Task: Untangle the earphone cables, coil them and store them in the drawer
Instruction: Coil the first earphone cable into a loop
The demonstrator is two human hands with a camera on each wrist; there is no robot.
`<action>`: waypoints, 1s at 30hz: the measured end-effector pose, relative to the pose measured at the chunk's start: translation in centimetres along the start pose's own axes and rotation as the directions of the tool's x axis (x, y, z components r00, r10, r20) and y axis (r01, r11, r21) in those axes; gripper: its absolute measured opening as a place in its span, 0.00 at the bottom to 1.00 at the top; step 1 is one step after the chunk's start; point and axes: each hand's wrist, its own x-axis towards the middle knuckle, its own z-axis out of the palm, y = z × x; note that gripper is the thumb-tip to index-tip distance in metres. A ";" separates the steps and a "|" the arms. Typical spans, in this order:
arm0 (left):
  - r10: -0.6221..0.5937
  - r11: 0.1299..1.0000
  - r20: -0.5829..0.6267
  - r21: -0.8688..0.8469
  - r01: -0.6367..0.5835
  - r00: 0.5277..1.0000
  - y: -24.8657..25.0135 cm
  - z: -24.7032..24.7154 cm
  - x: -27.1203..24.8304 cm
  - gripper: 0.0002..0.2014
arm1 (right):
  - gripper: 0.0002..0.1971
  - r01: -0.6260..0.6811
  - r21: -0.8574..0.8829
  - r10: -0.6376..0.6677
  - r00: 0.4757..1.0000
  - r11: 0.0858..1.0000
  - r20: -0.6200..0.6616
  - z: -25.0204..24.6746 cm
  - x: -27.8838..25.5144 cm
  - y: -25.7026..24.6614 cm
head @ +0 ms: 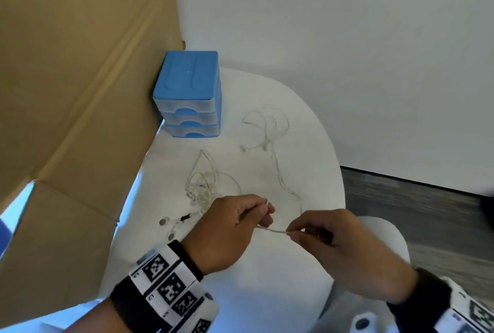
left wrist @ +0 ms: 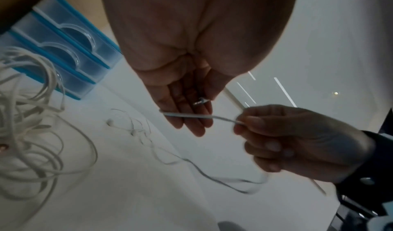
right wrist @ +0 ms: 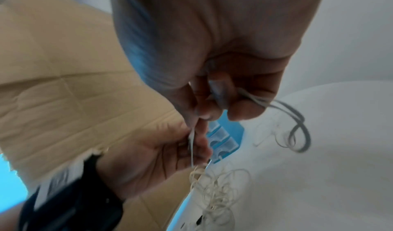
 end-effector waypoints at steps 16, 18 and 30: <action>-0.088 0.677 0.349 -0.666 0.313 0.933 5.7 1.3 -2.0 0.14 | 0.11 0.113 0.276 -0.003 0.929 0.955 -0.370 2.6 -1.2 0.7; -0.105 0.570 0.200 -0.790 0.223 0.974 5.5 0.4 -1.1 0.15 | 0.11 0.110 0.245 -0.059 0.976 0.963 -0.208 4.6 -1.4 -0.3; -0.029 0.831 0.482 -0.476 0.289 0.876 3.8 0.9 -2.3 0.14 | 0.13 0.112 0.280 -0.045 0.971 0.954 -0.236 1.2 -3.3 -1.5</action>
